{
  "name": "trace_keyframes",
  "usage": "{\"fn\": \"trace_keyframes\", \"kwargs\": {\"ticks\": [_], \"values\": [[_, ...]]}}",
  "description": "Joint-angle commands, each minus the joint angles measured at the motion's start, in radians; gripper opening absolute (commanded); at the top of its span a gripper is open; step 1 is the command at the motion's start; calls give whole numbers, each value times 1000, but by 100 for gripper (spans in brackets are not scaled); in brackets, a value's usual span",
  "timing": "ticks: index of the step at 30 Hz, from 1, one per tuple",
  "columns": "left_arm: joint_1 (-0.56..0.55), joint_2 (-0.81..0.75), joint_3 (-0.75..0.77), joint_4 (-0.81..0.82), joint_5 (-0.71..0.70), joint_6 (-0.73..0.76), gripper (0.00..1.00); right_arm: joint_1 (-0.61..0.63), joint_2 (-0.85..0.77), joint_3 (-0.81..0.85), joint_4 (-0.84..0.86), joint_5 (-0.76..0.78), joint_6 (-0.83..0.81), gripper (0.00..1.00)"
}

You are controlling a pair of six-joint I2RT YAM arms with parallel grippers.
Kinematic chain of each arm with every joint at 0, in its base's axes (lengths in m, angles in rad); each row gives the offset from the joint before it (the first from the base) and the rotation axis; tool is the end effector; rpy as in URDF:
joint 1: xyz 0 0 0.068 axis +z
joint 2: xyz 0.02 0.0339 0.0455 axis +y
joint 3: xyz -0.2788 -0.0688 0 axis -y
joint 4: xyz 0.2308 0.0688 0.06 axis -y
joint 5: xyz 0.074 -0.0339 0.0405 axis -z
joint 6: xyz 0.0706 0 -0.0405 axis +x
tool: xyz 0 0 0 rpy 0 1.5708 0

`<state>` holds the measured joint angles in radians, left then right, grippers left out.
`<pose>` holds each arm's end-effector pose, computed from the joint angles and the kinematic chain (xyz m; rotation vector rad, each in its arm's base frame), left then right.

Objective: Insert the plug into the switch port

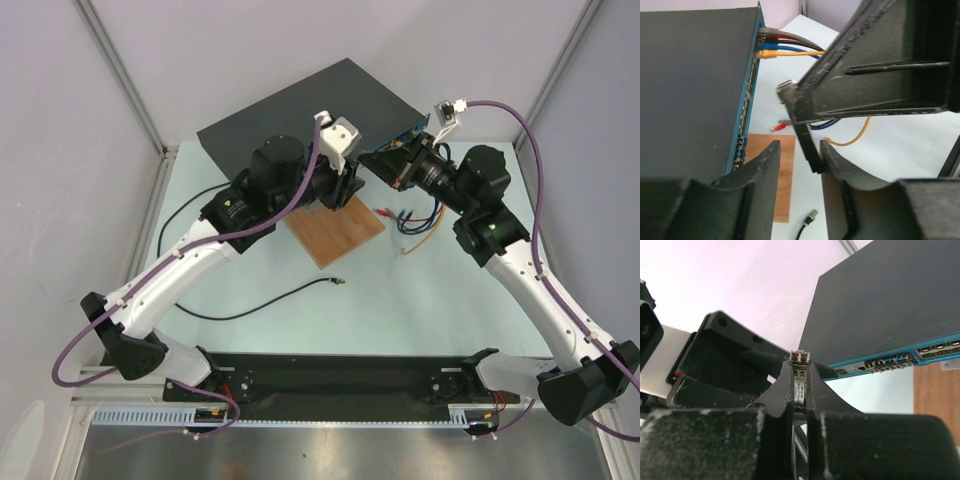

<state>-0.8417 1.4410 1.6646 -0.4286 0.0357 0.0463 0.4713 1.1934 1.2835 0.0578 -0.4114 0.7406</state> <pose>0.2228 -0.2531 0.4702 0.8038 1.6284 -0.6019 0.2357 0.1518 0.4736 -0.1609 1.5593 1.2679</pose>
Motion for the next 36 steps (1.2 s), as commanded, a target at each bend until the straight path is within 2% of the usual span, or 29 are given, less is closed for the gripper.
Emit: {"fn": "trace_keyframes", "kwargs": {"ticks": [1,3,4,8,10,12,14,17,18,22,28,33,36], "values": [[-5,-13,15,57,-56,61,40,9,-40,-29,31,-39,17,0],[-5,-20,9,57,-43,96,31,10,-51,-42,34,-58,26,0],[-5,-30,-3,59,-42,104,22,7,-54,-55,37,-72,26,0],[-5,-62,-43,62,-17,133,7,0,-64,-59,36,-93,16,0],[-5,-74,-63,67,-16,141,0,-6,-67,-56,31,-101,13,11],[-5,-93,-74,70,-10,168,0,-25,-69,-46,19,-119,-9,25],[-5,-109,-94,68,27,209,0,-37,-72,-30,-19,-142,-38,30],[-5,-149,-135,62,61,269,0,-85,-84,9,-85,-228,-160,49],[-5,-166,-149,59,62,285,0,-104,-89,19,-105,-243,-222,52],[-5,-201,-184,42,107,386,0,-158,-89,60,-280,-358,-381,59],[-5,-249,-247,82,156,481,0,-214,-89,73,-403,-454,-440,65],[-7,-252,-244,56,167,540,0,-217,-88,106,-499,-487,-599,78],[-19,-264,-258,65,153,601,0,-221,-48,172,-613,-538,-642,80]]}}
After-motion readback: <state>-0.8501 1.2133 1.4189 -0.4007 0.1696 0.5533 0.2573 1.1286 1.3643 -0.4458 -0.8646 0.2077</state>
